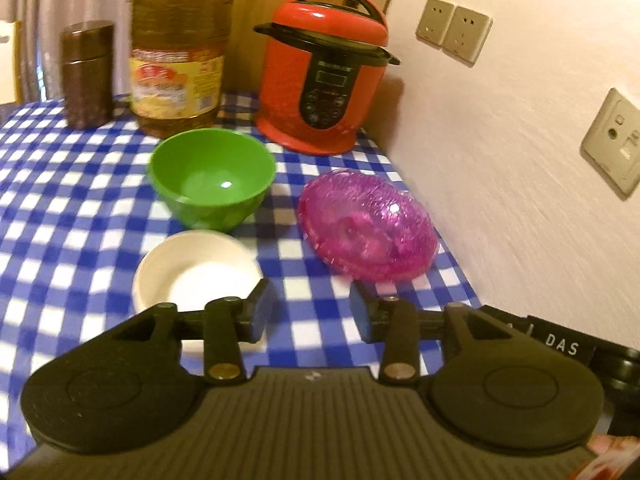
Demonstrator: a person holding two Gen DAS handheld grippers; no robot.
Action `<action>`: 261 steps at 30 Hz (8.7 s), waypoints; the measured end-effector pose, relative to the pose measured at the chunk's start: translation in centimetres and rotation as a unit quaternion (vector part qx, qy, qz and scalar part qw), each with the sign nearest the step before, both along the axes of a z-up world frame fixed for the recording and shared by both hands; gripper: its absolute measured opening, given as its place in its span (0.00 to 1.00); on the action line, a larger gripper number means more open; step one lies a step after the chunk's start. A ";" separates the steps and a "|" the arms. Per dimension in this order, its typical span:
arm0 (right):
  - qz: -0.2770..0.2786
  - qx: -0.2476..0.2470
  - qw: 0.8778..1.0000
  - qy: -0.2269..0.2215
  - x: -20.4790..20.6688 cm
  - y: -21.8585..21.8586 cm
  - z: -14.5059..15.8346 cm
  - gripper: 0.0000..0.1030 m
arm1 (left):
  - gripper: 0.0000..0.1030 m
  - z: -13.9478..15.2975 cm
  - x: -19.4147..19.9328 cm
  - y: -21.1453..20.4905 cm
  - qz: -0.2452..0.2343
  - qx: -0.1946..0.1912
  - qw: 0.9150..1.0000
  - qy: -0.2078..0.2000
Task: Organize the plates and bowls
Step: 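Open both grippers and pull them back from the pink plate stack, then move both grippers to the cream-white bowl stack, then grip the cream-white bowl rim with both grippers, then carry the cream-white bowl with both grippers and lower it into the green bowl, then open both grippers and pull them back from the nested bowls, then move both grippers to the steel bowl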
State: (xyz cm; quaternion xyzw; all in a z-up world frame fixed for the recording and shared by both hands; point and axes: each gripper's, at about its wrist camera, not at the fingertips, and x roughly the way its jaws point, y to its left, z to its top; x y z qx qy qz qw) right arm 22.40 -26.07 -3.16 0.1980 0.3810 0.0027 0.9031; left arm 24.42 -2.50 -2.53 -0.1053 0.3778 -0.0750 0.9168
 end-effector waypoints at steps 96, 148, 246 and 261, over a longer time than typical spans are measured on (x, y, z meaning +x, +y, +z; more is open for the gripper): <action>0.177 0.034 0.981 0.072 7.2 11.7 -4.0 0.43 | 0.37 -6.8 3.7 11.0 0.084 -0.014 0.992 0.088; 0.165 0.054 0.985 0.021 10.0 12.3 2.0 0.13 | 0.13 0.4 6.4 10.4 0.061 -0.033 0.997 0.026; 0.165 -0.004 0.986 0.030 -2.2 8.5 3.9 0.39 | 0.38 1.2 -7.1 9.9 0.077 -0.049 0.996 0.011; 0.167 -0.031 0.984 0.051 -7.3 7.8 3.0 0.39 | 0.40 0.1 -11.8 9.1 0.067 -0.036 0.996 0.047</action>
